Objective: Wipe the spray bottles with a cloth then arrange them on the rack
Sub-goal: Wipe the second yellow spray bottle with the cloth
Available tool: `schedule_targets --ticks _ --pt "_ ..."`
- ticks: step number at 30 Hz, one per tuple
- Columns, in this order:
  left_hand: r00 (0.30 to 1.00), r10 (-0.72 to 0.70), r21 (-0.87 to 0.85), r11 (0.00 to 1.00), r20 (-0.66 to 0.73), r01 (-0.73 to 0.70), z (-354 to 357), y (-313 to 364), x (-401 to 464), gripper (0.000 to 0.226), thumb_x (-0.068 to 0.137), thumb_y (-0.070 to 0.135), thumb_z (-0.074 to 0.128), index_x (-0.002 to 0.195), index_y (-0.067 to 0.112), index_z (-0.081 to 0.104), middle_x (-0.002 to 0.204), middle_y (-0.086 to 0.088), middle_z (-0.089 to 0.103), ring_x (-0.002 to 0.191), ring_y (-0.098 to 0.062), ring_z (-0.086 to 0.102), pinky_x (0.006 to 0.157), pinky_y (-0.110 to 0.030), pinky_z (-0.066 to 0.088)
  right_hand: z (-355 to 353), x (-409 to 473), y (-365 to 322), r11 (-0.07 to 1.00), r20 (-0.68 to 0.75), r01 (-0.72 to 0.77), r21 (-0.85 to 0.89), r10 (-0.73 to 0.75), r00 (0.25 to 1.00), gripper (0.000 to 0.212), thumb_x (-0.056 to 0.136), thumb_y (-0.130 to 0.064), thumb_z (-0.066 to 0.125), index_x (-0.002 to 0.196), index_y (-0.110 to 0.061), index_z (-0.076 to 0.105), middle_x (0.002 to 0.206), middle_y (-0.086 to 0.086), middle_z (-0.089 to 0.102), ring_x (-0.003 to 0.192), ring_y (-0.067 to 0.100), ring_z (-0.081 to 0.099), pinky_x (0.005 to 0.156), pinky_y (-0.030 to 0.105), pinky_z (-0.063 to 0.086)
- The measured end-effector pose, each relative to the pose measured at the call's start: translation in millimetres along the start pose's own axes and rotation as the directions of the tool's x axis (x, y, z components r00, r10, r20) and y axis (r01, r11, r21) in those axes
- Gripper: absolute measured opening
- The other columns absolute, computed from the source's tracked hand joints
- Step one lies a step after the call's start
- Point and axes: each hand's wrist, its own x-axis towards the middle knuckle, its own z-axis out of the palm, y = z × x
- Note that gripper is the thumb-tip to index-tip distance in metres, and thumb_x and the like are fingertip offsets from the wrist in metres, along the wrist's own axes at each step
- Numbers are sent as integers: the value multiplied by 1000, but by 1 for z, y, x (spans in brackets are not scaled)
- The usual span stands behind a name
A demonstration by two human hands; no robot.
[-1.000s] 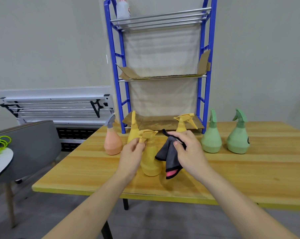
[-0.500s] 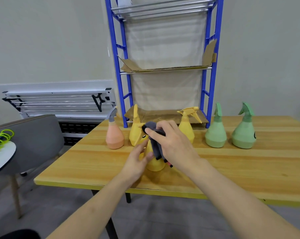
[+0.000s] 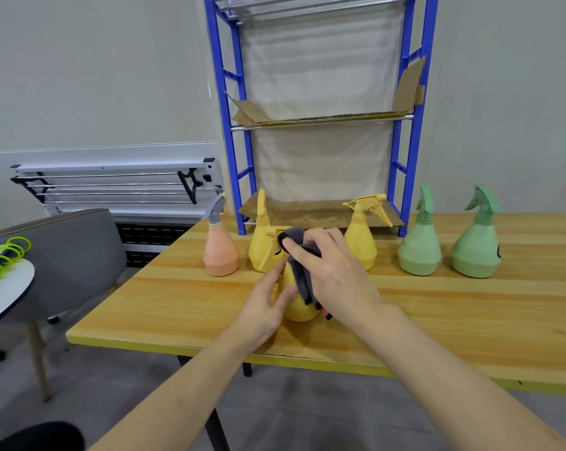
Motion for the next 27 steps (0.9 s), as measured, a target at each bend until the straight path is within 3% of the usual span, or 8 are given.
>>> schedule_targets --ticks 7,12,16,21,27 --pt "1000 0 1 1000 -3 0 0 -4 3 65 104 32 57 160 25 25 162 9 32 151 -6 25 126 -32 21 2 -7 10 999 -5 -43 33 43 999 45 95 -2 63 139 -12 62 117 10 52 108 29 49 75 43 57" --pt "1000 22 15 1000 5 -22 1 -4 0 65 104 34 56 161 24 25 158 15 30 148 0 23 121 -21 19 5 -11 8 993 -43 -96 64 99 994 43 95 -2 66 138 -12 64 116 9 53 107 28 50 78 43 56" --pt "1000 14 28 1000 -10 -14 1 -2 -1 63 105 27 57 160 20 28 157 12 38 144 -1 32 118 -21 26 2 1 -6 998 -6 -37 49 38 999 47 95 -5 69 140 -13 61 118 8 51 110 27 48 76 41 56" --pt "1000 -6 38 999 -27 7 2 -1 -2 62 103 36 57 158 21 34 157 5 45 145 -10 39 122 -39 33 -3 1 -4 999 68 47 -12 -46 997 52 93 -6 72 142 -17 58 117 5 48 111 27 48 70 36 55" --pt "997 -56 36 998 -54 58 3 0 -1 52 94 47 54 143 31 48 137 12 59 129 -10 54 111 -48 44 -5 2 -8 982 157 168 -85 -154 976 57 89 -8 73 143 -18 57 119 8 53 111 25 49 68 31 51"
